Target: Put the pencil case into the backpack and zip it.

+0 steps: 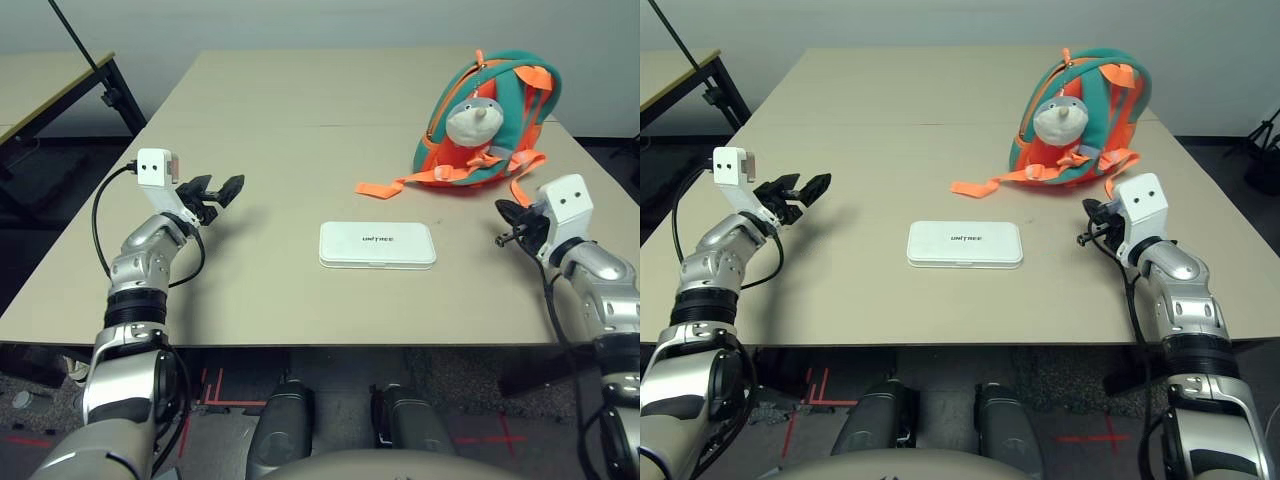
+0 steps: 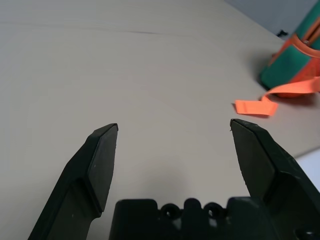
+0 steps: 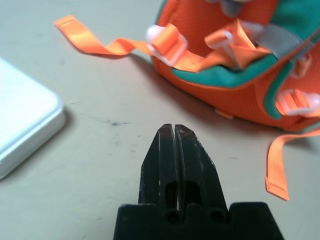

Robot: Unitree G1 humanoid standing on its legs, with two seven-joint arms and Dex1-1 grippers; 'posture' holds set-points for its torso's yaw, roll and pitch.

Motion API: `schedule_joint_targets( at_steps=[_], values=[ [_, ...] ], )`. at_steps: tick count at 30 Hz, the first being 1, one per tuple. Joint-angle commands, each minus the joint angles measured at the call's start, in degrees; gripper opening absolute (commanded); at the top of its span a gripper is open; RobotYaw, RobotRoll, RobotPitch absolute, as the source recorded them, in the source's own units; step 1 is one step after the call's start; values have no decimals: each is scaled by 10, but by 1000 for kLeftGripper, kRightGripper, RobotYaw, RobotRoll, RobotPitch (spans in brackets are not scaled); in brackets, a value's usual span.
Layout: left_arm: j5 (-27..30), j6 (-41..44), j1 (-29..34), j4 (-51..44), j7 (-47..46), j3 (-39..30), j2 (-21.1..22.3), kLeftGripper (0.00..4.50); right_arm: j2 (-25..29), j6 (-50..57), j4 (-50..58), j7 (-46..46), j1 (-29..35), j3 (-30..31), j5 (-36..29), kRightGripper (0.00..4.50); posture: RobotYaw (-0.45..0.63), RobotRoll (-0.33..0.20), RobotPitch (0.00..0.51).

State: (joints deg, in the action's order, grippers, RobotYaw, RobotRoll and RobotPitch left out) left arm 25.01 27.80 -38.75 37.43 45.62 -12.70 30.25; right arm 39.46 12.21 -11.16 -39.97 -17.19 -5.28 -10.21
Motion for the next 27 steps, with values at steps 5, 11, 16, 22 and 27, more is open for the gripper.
schedule_joint_targets(
  at_steps=[5,11,16,22,27],
  values=[
    [83,201,-49,45,178,7,1,4500,2,16,-2,-34,-33,45,26,50,111,0,22],
    [50,261,-68,91,253,74,13,4500,-9,2,-27,-46,-63,73,44,50,108,0,33],
    [8,269,-96,133,319,142,13,4500,-10,-17,-50,-63,-84,94,64,50,102,0,38],
    [-34,231,-136,189,347,169,0,4500,-14,-34,-70,-73,-93,102,77,50,109,0,44],
    [-73,239,-159,238,373,195,-10,4500,-19,-40,-74,-80,-92,107,84,50,111,0,48]
  ],
)
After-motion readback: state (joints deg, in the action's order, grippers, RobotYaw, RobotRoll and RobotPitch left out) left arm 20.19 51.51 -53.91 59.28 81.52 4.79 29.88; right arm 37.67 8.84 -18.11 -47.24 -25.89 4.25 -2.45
